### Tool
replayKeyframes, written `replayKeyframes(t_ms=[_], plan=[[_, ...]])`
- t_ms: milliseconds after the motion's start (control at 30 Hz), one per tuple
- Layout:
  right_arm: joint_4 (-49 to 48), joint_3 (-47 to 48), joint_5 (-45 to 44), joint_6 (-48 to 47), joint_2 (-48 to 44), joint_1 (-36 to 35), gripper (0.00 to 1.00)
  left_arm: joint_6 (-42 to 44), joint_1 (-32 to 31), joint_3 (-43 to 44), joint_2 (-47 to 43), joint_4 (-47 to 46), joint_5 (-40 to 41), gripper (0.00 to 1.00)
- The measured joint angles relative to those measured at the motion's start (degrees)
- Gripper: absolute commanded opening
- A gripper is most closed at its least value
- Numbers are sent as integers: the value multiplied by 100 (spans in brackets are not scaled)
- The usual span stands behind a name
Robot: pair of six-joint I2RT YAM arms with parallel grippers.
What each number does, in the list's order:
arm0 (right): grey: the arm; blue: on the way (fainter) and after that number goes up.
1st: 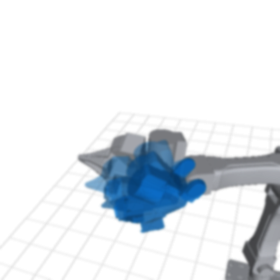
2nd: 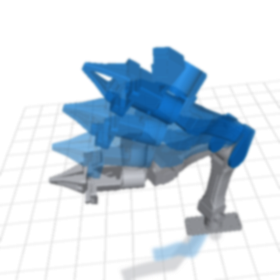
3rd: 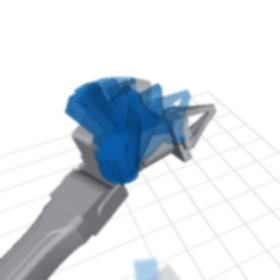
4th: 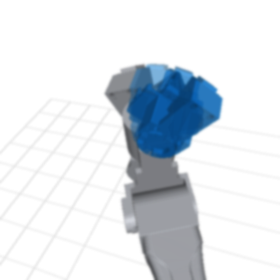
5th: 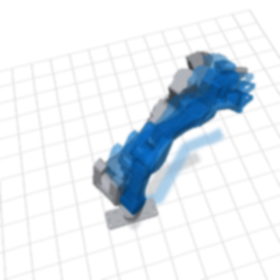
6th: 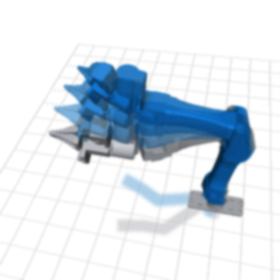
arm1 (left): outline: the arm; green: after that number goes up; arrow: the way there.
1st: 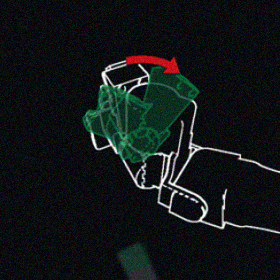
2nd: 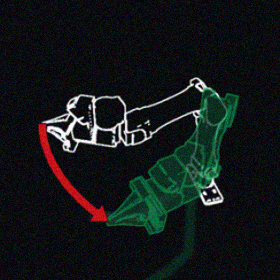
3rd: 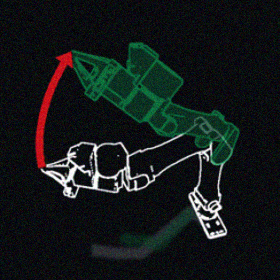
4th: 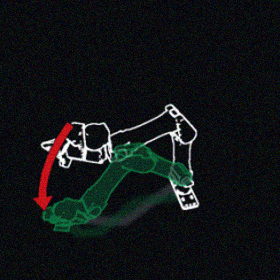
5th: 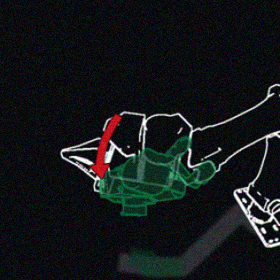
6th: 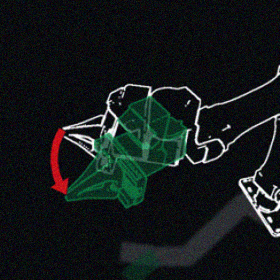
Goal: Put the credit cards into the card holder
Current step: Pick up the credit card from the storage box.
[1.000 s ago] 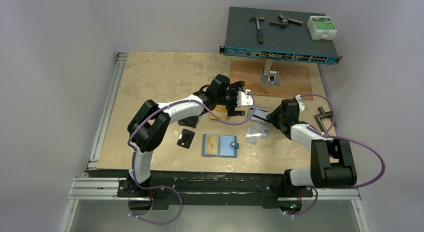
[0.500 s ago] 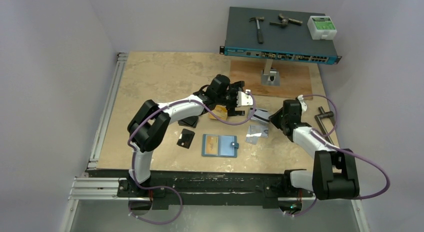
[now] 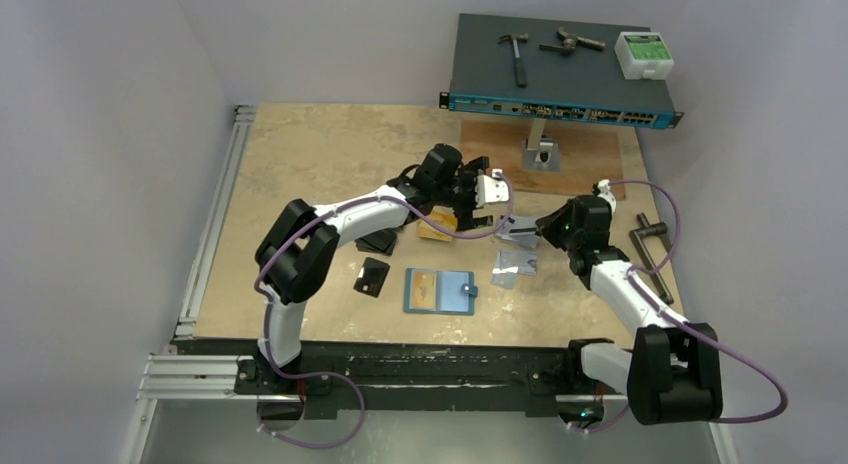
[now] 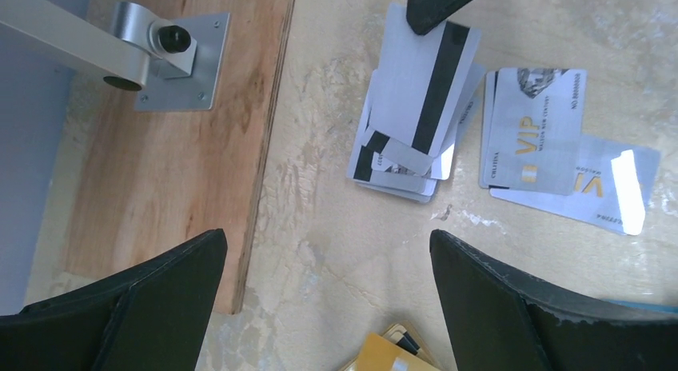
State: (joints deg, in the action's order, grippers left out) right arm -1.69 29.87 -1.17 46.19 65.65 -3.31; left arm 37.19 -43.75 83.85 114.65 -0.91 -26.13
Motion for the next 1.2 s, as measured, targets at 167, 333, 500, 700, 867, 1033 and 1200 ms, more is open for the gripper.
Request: replayKeyframes(t_ms=[167,333,500,700,867,1033,1200], plan=[[-282,0,592,-365,-57,0,0,-409,92,70,-35,358,-356,100],[-472,0,1117,-750,-256,0,0,-612,323,186,-85,1145,-973,100],[-527,2,1646,-1099,-472,0,0,-503,470,529,-87,2009,-1504,100],[-603,4,2732,-1399,-660,0,0,-437,466,787,-144,2540,-2017,91],[-737,4,3442,-1429,-791,-39,0,-343,463,787,-227,2776,-2229,81],[-863,4,3821,-1432,-1014,-225,0,-282,474,831,-238,2955,-2275,85],[-872,0,3976,-1475,-1215,-503,0,-245,575,1397,-184,3373,-2573,78]])
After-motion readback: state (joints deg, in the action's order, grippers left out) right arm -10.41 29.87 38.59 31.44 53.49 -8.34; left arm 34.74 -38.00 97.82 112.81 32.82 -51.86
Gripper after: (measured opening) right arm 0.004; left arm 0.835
